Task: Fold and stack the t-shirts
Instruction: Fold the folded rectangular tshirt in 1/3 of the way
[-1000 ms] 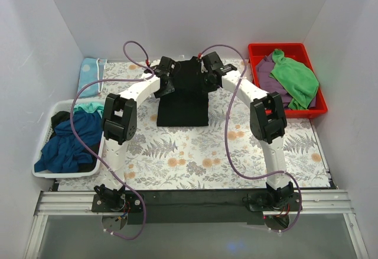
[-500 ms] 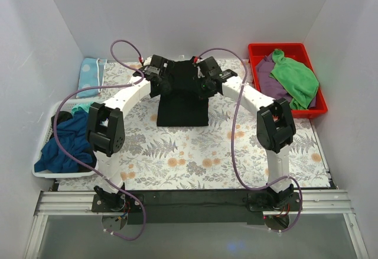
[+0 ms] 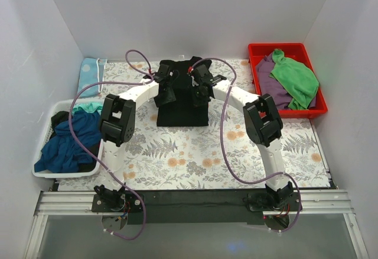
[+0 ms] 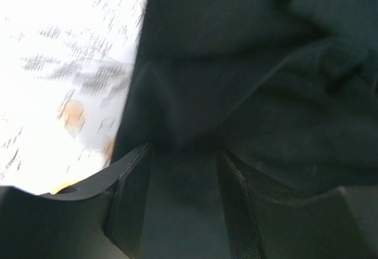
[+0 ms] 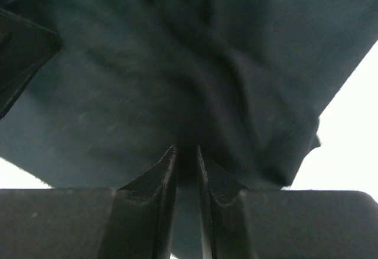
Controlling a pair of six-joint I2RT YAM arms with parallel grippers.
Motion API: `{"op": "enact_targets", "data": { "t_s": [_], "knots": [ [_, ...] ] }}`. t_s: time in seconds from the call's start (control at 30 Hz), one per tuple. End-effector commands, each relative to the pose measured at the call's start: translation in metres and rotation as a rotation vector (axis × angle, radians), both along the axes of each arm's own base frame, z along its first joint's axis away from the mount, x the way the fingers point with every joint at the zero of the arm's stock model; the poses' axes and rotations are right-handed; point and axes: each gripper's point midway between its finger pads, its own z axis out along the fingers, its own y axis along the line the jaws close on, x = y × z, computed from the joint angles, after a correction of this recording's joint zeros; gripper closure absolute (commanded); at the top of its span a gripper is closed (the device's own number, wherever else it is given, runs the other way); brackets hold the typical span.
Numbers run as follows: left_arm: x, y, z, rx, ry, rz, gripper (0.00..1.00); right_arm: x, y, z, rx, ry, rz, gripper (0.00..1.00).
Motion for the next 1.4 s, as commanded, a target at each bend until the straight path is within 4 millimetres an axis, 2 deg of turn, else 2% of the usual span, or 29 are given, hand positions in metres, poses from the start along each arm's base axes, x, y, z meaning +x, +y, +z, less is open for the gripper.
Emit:
{"op": "enact_targets", "data": {
  "t_s": [0.0, 0.03, 0.07, 0.1, 0.17, 0.2, 0.27, 0.3, 0.37, 0.4, 0.47, 0.5, 0.53, 0.57, 0.6, 0.63, 0.67, 0.73, 0.77, 0.8, 0.83, 0.87, 0.93, 0.97, 1.0, 1.07, 1.1, 1.23, 1.37],
  "knots": [
    [0.042, -0.003, 0.023, 0.027, -0.089, -0.007, 0.55, 0.044, -0.007, 0.026, 0.086, -0.051, -0.095, 0.76],
    [0.048, -0.001, 0.024, 0.036, -0.094, -0.001, 0.55, 0.055, -0.017, 0.027, 0.106, -0.042, -0.131, 0.76],
    [0.052, 0.002, 0.013, 0.053, -0.079, 0.004, 0.55, 0.064, -0.019, 0.026, 0.12, -0.04, -0.146, 0.76],
    [0.062, 0.0, 0.022, 0.052, -0.102, 0.011, 0.55, 0.075, -0.031, 0.026, 0.133, -0.034, -0.179, 0.76],
    [0.07, 0.006, 0.02, 0.066, -0.105, 0.026, 0.55, 0.087, -0.036, 0.029, 0.17, -0.023, -0.198, 0.76],
    [0.076, 0.007, 0.025, 0.066, -0.125, 0.033, 0.55, 0.096, -0.047, 0.031, 0.175, -0.028, -0.222, 0.77],
    [0.083, 0.012, 0.031, 0.063, -0.144, 0.043, 0.55, 0.106, -0.051, 0.034, 0.191, -0.036, -0.231, 0.76],
    [0.087, 0.015, 0.035, 0.063, -0.156, 0.049, 0.55, 0.116, -0.058, 0.044, 0.204, -0.06, -0.245, 0.76],
    [0.095, 0.019, 0.043, 0.058, -0.182, 0.053, 0.55, 0.125, -0.063, 0.046, 0.207, -0.07, -0.255, 0.75],
    [0.097, 0.02, 0.045, 0.058, -0.184, 0.056, 0.55, 0.133, -0.069, 0.053, 0.211, -0.09, -0.264, 0.76],
    [0.102, 0.025, 0.049, 0.056, -0.185, 0.065, 0.55, 0.132, -0.074, 0.058, 0.201, -0.09, -0.263, 0.75],
    [0.1, 0.028, 0.05, 0.06, -0.179, 0.069, 0.55, 0.129, -0.073, 0.061, 0.193, -0.096, -0.245, 0.75],
    [0.099, 0.031, 0.065, 0.055, -0.202, 0.073, 0.55, 0.121, -0.075, 0.056, 0.175, -0.079, -0.24, 0.76],
    [0.09, 0.034, 0.059, 0.068, -0.182, 0.065, 0.54, 0.115, -0.076, 0.071, 0.177, -0.1, -0.231, 0.76],
    [0.089, 0.034, 0.069, 0.06, -0.208, 0.062, 0.54, 0.106, -0.071, 0.073, 0.164, -0.102, -0.212, 0.76],
    [0.083, 0.036, 0.089, 0.044, -0.237, 0.06, 0.53, 0.094, -0.077, 0.062, 0.117, -0.085, -0.211, 0.76],
    [0.072, 0.037, 0.086, 0.043, -0.219, 0.051, 0.53, 0.086, -0.076, 0.08, 0.122, -0.114, -0.197, 0.76],
    [0.058, 0.036, 0.091, 0.024, -0.214, 0.026, 0.52, 0.064, -0.068, 0.08, 0.106, -0.102, -0.162, 0.76],
    [0.042, 0.034, 0.094, -0.008, -0.2, 0.0, 0.52, 0.048, -0.069, 0.079, 0.098, -0.087, -0.15, 0.76],
    [0.035, 0.031, 0.093, -0.027, -0.192, -0.017, 0.52, 0.036, -0.059, 0.078, 0.099, -0.084, -0.125, 0.76],
    [0.027, 0.03, 0.095, -0.043, -0.187, -0.028, 0.52, 0.027, -0.056, 0.084, 0.108, -0.088, -0.113, 0.75],
    [0.016, 0.024, 0.1, -0.084, -0.181, -0.055, 0.52, 0.014, -0.055, 0.072, 0.098, -0.056, -0.106, 0.75],
    [-0.007, 0.023, 0.083, -0.094, -0.134, -0.089, 0.52, -0.002, -0.039, 0.074, 0.112, -0.056, -0.062, 0.75],
    [-0.012, 0.021, 0.081, -0.101, -0.137, -0.107, 0.52, -0.011, -0.037, 0.067, 0.106, -0.036, -0.054, 0.75],
    [-0.027, 0.025, 0.072, -0.092, -0.115, -0.111, 0.52, -0.019, -0.027, 0.064, 0.114, -0.028, -0.024, 0.75],
    [-0.034, 0.027, 0.067, -0.09, -0.121, -0.113, 0.51, -0.028, -0.02, 0.053, 0.112, -0.002, -0.005, 0.75],
    [-0.044, 0.028, 0.056, -0.094, -0.091, -0.122, 0.51, -0.036, -0.011, 0.049, 0.132, 0.018, 0.024, 0.75],
    [-0.051, 0.014, 0.038, -0.167, -0.057, -0.16, 0.51, -0.043, 0.001, 0.023, 0.136, 0.074, 0.045, 0.75],
    [-0.044, 0.005, 0.025, -0.207, -0.056, -0.158, 0.51, -0.043, -0.001, 0.002, 0.111, 0.098, 0.034, 0.75]
  ]
}}
